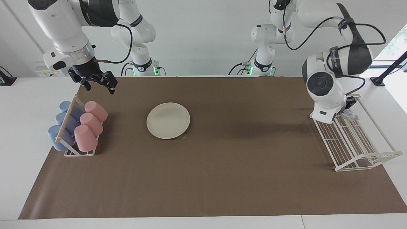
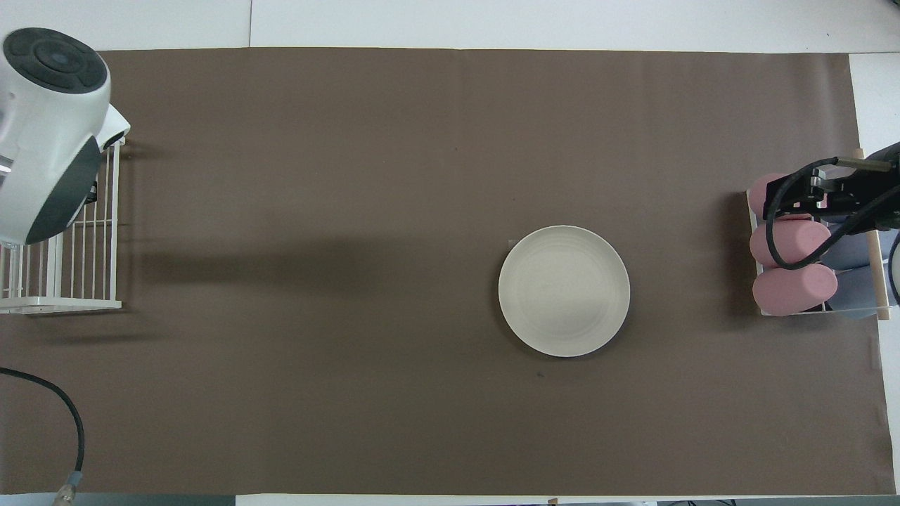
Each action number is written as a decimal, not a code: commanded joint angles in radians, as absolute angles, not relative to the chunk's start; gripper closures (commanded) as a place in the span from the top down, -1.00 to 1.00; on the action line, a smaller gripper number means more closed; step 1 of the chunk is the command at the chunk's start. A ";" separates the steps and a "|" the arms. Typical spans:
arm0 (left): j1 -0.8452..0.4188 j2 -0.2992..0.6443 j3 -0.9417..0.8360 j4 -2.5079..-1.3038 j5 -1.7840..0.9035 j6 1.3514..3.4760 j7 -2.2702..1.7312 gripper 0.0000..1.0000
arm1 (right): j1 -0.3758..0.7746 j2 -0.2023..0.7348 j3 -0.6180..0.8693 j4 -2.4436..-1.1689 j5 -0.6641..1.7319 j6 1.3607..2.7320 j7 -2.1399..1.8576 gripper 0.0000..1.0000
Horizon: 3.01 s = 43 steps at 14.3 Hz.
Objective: Wipe plate with sponge
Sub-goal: 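Move the left gripper down into the white wire basket, then grasp the clear sponge with the left gripper and lift it out, then carry the sponge toward center while the right gripper reaches for it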
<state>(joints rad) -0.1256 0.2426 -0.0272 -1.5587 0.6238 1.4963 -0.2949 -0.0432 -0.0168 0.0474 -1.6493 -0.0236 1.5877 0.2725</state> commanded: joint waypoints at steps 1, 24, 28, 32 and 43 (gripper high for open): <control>-0.111 0.230 -0.018 -1.425 0.397 1.360 -0.272 -1.00 | -0.043 -0.078 0.057 -1.749 -0.018 1.628 0.379 1.00; 0.088 -0.233 -0.028 -2.135 -1.072 1.759 0.135 -1.00 | 0.115 0.101 0.430 -1.562 0.166 1.775 1.987 0.98; 0.003 -0.308 -0.026 -2.250 -1.222 1.773 0.294 -1.00 | 0.222 0.247 0.428 -1.402 0.163 1.863 2.204 0.95; -0.064 -0.356 -0.028 -2.373 -1.357 1.786 0.546 -1.00 | 0.320 0.268 0.429 -1.443 0.170 2.029 2.348 0.95; -0.014 -0.252 -0.021 -2.381 -1.385 1.664 0.861 -1.00 | 0.353 0.149 0.434 -1.698 0.178 2.111 2.350 1.00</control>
<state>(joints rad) -0.0390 -0.2771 -0.0214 -2.4048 -1.3636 1.6929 0.8421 0.3679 0.2078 0.4280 -1.6156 0.1495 2.0869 2.3549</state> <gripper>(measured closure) 0.947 0.000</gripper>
